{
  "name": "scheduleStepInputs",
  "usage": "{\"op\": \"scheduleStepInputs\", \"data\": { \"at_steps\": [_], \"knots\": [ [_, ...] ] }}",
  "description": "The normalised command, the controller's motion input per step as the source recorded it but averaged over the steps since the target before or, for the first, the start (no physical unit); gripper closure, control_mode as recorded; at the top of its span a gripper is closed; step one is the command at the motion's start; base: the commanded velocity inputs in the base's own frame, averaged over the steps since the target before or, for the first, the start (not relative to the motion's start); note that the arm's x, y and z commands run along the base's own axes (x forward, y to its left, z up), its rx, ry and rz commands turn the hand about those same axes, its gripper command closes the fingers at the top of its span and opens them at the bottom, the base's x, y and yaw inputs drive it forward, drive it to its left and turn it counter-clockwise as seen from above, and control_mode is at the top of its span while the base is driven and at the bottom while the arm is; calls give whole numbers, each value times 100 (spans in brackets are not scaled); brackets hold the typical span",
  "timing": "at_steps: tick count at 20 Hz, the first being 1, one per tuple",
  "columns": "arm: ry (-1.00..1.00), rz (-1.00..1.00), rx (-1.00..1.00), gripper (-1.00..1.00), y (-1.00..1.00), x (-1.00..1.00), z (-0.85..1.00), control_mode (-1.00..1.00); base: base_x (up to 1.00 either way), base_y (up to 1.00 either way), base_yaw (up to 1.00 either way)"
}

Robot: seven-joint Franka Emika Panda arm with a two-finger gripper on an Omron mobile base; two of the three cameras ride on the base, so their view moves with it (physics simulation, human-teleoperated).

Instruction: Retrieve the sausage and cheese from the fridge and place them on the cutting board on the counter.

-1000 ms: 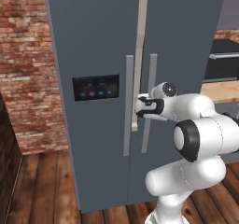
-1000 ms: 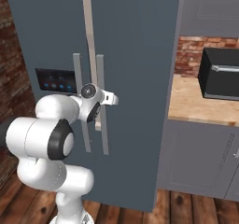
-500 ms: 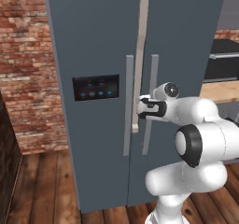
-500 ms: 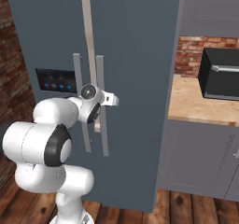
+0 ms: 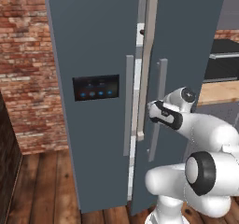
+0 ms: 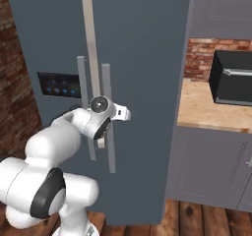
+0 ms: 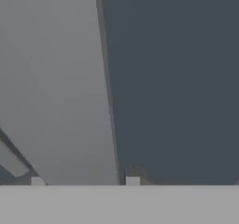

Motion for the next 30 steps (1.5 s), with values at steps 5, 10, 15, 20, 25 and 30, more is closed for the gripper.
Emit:
{"op": "scheduleStepInputs", "data": {
  "at_steps": [5, 10, 15, 20, 25, 30],
  "knots": [
    [12, 0, 8, 100, -93, -63, 5, -100, 0, 0, 0],
    [12, 0, 7, 100, -93, -73, 12, -100, 0, 0, 0],
    [13, 0, 6, 100, -94, -69, 19, -100, 0, 0, 0],
    [11, 0, 7, 100, -81, -67, 14, -100, 0, 0, 0],
    [10, -5, 8, -100, 15, -64, 0, -100, 0, 0, 0],
    [1, -6, 4, -100, 44, -54, -5, -100, 0, 0, 0]
  ]
}}
